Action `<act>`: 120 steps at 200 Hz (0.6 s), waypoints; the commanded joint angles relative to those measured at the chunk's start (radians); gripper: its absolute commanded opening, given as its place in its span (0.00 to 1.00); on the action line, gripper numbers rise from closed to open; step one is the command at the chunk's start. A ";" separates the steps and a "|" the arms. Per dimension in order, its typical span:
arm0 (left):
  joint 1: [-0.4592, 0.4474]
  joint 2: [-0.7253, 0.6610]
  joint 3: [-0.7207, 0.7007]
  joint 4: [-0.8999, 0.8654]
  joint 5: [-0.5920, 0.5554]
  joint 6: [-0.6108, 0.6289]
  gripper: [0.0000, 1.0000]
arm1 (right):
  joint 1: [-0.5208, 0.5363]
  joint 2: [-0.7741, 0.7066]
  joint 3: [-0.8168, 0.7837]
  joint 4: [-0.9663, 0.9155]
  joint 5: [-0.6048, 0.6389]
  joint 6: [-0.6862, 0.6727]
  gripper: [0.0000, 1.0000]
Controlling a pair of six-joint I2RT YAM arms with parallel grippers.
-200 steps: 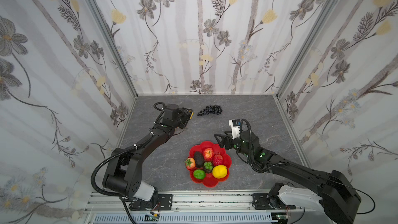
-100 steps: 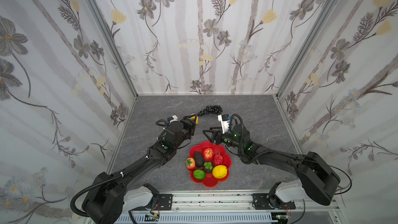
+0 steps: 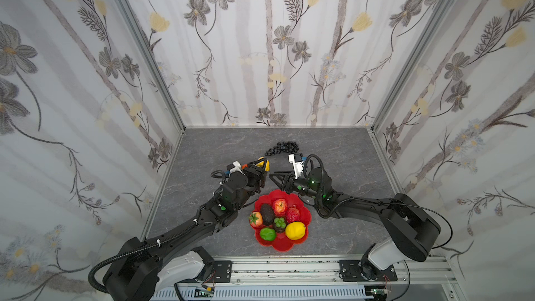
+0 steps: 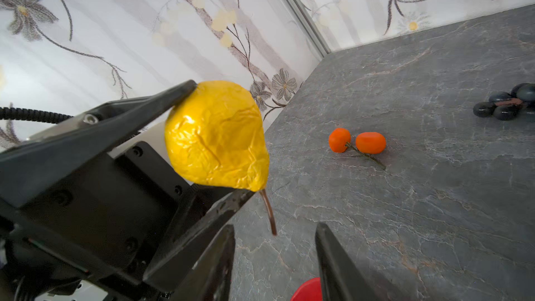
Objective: Arrange fruit in a fruit bowl
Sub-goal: Place the fruit in the fruit bowl.
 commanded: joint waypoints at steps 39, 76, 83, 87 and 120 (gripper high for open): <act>-0.023 0.018 -0.005 0.070 -0.013 -0.028 0.59 | 0.001 0.022 -0.002 0.103 -0.030 0.023 0.33; -0.030 0.029 -0.006 0.081 -0.014 -0.031 0.59 | 0.001 0.023 -0.010 0.114 -0.026 0.021 0.27; -0.030 0.030 -0.005 0.082 -0.015 -0.031 0.59 | 0.001 0.022 -0.012 0.115 -0.027 0.021 0.25; -0.031 0.030 -0.006 0.081 -0.014 -0.030 0.59 | 0.001 0.022 -0.011 0.116 -0.026 0.021 0.25; -0.032 0.032 0.000 0.074 -0.016 -0.031 0.60 | 0.001 0.019 -0.017 0.111 -0.018 0.017 0.19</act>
